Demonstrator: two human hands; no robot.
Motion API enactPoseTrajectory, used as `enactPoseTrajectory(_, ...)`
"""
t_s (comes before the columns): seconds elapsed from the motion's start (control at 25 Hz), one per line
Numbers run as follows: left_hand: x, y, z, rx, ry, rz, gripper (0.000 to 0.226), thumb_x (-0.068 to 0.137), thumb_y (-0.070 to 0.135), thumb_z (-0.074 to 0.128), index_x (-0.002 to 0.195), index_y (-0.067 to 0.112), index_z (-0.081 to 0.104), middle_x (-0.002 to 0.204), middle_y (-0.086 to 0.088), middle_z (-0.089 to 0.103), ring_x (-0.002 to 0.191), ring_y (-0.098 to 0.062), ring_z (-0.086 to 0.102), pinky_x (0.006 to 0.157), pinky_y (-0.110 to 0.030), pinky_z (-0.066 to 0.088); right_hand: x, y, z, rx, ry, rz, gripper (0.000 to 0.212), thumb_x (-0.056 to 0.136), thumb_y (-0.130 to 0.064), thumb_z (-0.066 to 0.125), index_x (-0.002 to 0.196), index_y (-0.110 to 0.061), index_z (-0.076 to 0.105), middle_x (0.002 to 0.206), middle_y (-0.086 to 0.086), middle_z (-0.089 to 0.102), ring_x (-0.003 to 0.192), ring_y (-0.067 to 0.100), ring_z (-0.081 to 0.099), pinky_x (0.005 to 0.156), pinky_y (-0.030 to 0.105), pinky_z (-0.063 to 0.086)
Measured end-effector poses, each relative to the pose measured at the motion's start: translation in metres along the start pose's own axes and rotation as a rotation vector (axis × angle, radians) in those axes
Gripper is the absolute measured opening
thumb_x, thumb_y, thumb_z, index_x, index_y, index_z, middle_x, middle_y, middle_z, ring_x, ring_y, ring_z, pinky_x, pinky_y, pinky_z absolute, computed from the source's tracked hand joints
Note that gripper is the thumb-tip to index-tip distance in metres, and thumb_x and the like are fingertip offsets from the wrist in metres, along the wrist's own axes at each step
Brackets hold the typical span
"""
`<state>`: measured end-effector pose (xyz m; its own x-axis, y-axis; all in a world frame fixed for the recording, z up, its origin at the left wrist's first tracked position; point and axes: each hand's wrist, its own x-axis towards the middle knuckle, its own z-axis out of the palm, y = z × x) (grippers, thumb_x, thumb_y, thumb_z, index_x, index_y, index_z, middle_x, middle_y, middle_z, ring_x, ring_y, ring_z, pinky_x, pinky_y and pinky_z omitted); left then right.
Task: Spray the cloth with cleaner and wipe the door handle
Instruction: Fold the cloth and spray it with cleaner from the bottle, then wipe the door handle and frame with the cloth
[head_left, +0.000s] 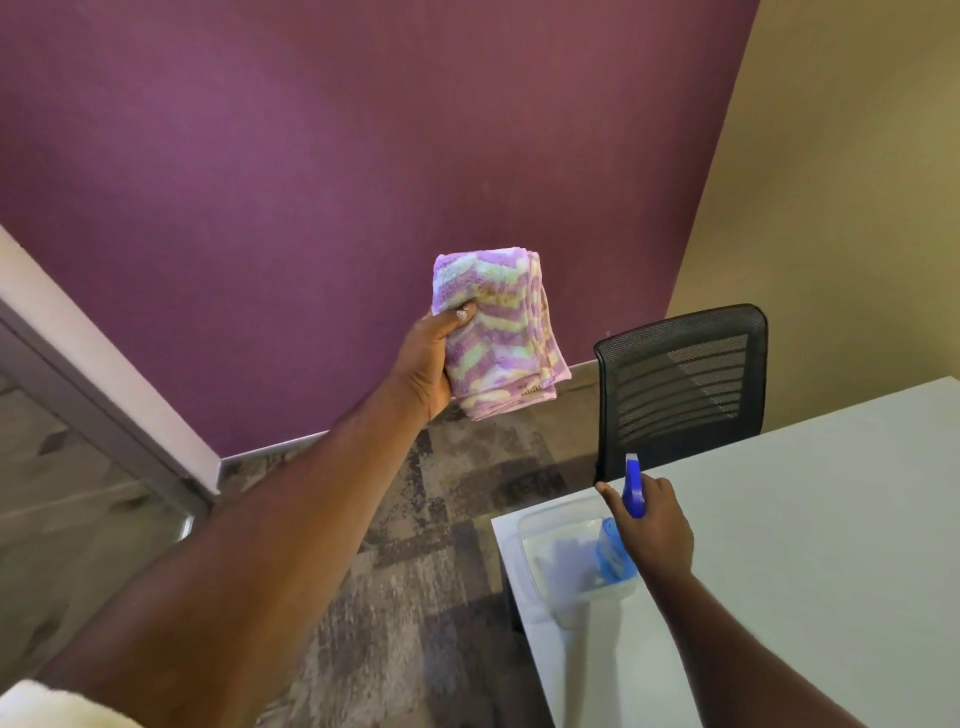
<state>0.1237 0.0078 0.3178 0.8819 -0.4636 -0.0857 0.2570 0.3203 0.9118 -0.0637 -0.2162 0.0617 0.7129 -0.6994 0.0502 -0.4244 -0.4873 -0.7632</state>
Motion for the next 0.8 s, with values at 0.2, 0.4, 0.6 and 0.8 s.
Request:
enactPoseTrajectory(0.2, -0.001, 0.002, 0.011, 0.004, -0.010, 0.003, 0.025, 0.097, 0.018, 0.067, 0.122, 0.014, 0.068, 0.107, -0.007, 0.080, 0.102, -0.030, 0.077, 0.087, -0.050, 0.064, -0.008, 0.009, -0.010, -0.023, -0.033, 0.046, 0.091, 0.072, -0.071, 0.077, 0.143, -0.023, 0.045, 0.133, 0.002, 0.059, 0.114, 0.026, 0.063, 0.089, 0.043, 0.061)
enactPoseTrajectory(0.4, -0.010, 0.009, 0.026, 0.002, -0.022, 0.003, 0.022, 0.100, 0.015, 0.063, 0.122, 0.014, 0.067, 0.106, -0.007, 0.080, 0.100, -0.030, 0.077, 0.084, -0.049, 0.065, -0.009, -0.038, -0.037, -0.055, 0.287, -0.241, 0.074, 0.090, -0.071, 0.056, 0.141, -0.018, 0.053, 0.139, 0.010, 0.062, 0.125, 0.031, 0.061, 0.101, 0.050, 0.047)
enactPoseTrajectory(0.6, -0.029, 0.030, 0.035, 0.009, -0.035, 0.058, 0.024, 0.099, 0.016, 0.064, 0.122, 0.013, 0.067, 0.108, -0.008, 0.079, 0.102, -0.032, 0.076, 0.088, -0.049, 0.064, 0.019, -0.177, -0.072, 0.273, 0.290, -0.524, 0.064, 0.094, -0.065, 0.053, 0.139, -0.020, 0.056, 0.133, 0.002, 0.062, 0.120, 0.018, 0.059, 0.102, 0.045, 0.044)
enactPoseTrajectory(0.8, -0.055, 0.066, 0.031, 0.025, -0.002, 0.148, 0.044, 0.082, 0.023, 0.071, 0.124, 0.011, 0.066, 0.112, -0.014, 0.077, 0.102, -0.035, 0.075, 0.092, -0.052, 0.062, 0.022, -0.306, -0.096, 0.787, -0.117, -0.496, 0.074, 0.087, -0.071, 0.061, 0.145, -0.026, 0.052, 0.141, -0.002, 0.064, 0.126, 0.013, 0.064, 0.102, 0.042, 0.057)
